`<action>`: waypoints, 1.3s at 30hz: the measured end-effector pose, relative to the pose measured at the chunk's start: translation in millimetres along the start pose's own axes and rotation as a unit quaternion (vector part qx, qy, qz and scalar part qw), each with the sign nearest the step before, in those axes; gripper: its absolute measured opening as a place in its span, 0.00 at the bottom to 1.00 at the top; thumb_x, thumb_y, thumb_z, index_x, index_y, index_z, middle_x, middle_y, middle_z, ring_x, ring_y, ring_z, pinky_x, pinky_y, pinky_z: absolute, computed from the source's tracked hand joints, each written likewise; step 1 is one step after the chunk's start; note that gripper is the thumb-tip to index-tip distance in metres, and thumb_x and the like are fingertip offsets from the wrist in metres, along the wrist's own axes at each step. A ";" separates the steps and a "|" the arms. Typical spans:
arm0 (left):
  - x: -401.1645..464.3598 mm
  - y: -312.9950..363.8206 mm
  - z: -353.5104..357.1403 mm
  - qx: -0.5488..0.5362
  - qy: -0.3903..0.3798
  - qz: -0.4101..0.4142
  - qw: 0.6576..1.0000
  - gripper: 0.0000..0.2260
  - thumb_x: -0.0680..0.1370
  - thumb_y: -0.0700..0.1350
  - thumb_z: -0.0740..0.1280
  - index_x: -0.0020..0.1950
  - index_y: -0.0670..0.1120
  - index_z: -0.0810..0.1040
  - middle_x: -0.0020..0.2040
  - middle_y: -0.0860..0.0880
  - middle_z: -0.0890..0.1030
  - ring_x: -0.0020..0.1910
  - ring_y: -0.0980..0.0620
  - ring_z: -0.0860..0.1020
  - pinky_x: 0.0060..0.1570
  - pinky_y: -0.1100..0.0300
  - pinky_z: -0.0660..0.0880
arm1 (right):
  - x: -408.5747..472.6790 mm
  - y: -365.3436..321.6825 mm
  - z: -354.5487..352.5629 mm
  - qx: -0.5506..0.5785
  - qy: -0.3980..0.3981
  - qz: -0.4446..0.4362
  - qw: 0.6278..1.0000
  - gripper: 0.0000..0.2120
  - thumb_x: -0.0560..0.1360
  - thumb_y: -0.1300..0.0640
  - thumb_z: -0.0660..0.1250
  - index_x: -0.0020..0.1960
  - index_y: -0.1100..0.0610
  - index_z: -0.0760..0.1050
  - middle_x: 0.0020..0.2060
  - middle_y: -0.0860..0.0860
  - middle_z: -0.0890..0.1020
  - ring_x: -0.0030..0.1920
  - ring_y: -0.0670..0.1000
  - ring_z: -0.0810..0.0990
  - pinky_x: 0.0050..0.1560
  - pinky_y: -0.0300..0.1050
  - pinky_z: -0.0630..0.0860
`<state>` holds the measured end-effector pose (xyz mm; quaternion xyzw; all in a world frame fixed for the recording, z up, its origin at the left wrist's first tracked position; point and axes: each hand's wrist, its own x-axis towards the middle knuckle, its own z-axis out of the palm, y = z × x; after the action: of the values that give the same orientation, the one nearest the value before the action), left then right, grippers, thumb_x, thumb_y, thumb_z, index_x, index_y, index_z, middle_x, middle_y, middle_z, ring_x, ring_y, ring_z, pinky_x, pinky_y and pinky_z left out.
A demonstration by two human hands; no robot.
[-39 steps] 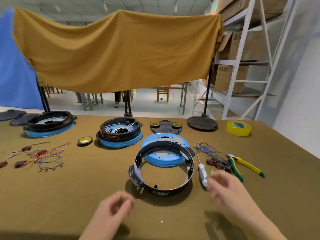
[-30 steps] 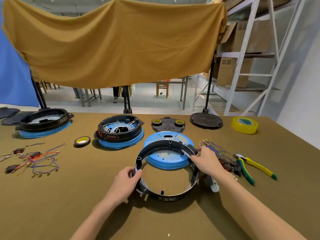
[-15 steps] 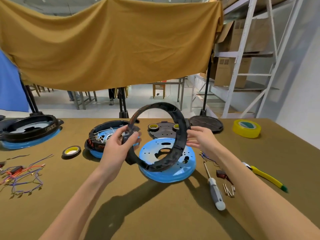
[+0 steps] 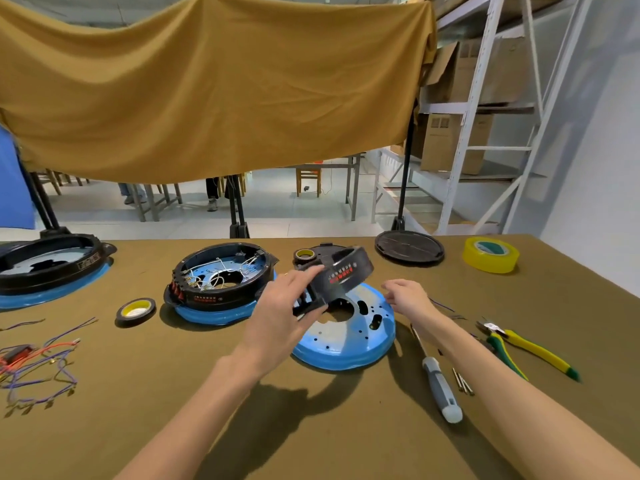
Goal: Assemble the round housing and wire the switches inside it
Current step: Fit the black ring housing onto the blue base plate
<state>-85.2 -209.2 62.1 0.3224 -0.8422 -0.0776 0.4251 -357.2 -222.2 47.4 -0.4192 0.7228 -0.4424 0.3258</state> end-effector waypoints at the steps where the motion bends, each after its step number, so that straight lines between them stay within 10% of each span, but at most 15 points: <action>1: -4.9 -5.0 5.4 0.040 -0.014 0.024 0.999 0.31 0.75 0.43 0.77 0.76 0.50 0.71 0.64 0.52 0.80 0.61 0.55 0.74 0.63 0.56 0.74 | -1.0 2.3 0.8 -0.009 0.001 0.007 1.000 0.14 0.85 0.58 0.60 0.67 0.60 0.77 0.67 0.57 0.78 0.66 0.57 0.77 0.71 0.56 0.73; 14: -46.6 -33.8 33.6 0.089 -0.124 0.055 0.987 0.32 0.75 0.58 0.74 0.77 0.60 0.67 0.64 0.59 0.77 0.65 0.57 0.71 0.69 0.63 0.58 | -19.8 9.7 19.0 -0.230 -0.029 -0.029 0.972 0.26 0.81 0.62 0.65 0.78 0.57 0.65 0.74 0.55 0.72 0.70 0.54 0.74 0.65 0.47 0.74; 26: -64.3 -30.6 32.5 0.043 -0.055 0.020 0.997 0.26 0.76 0.55 0.74 0.72 0.50 0.76 0.56 0.55 0.81 0.55 0.55 0.76 0.59 0.60 0.69 | -47.5 13.1 -11.5 -0.246 0.064 -0.014 0.967 0.29 0.73 0.60 0.76 0.72 0.60 0.72 0.66 0.56 0.78 0.60 0.52 0.77 0.56 0.44 0.78; 32: -60.9 -27.4 32.4 -0.038 0.054 -0.063 0.996 0.24 0.78 0.61 0.66 0.71 0.53 0.74 0.59 0.63 0.77 0.59 0.65 0.73 0.61 0.65 0.67 | -42.1 -8.7 -62.4 -0.113 0.125 0.000 0.986 0.30 0.70 0.63 0.77 0.70 0.61 0.74 0.65 0.56 0.77 0.62 0.56 0.77 0.53 0.47 0.75; 39: -61.6 -19.7 33.0 -0.073 0.118 -0.094 0.986 0.23 0.78 0.60 0.69 0.70 0.55 0.73 0.57 0.65 0.75 0.60 0.66 0.73 0.58 0.58 0.75 | -48.2 -17.9 -89.3 0.168 -0.126 0.175 0.962 0.20 0.75 0.62 0.76 0.64 0.62 0.76 0.53 0.61 0.86 0.49 0.59 0.88 0.45 0.54 0.86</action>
<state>-74.6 -191.8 -7.6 0.3749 -0.7443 -0.1393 0.5349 -405.6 -150.9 104.0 -0.2779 0.6528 -0.4372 0.5527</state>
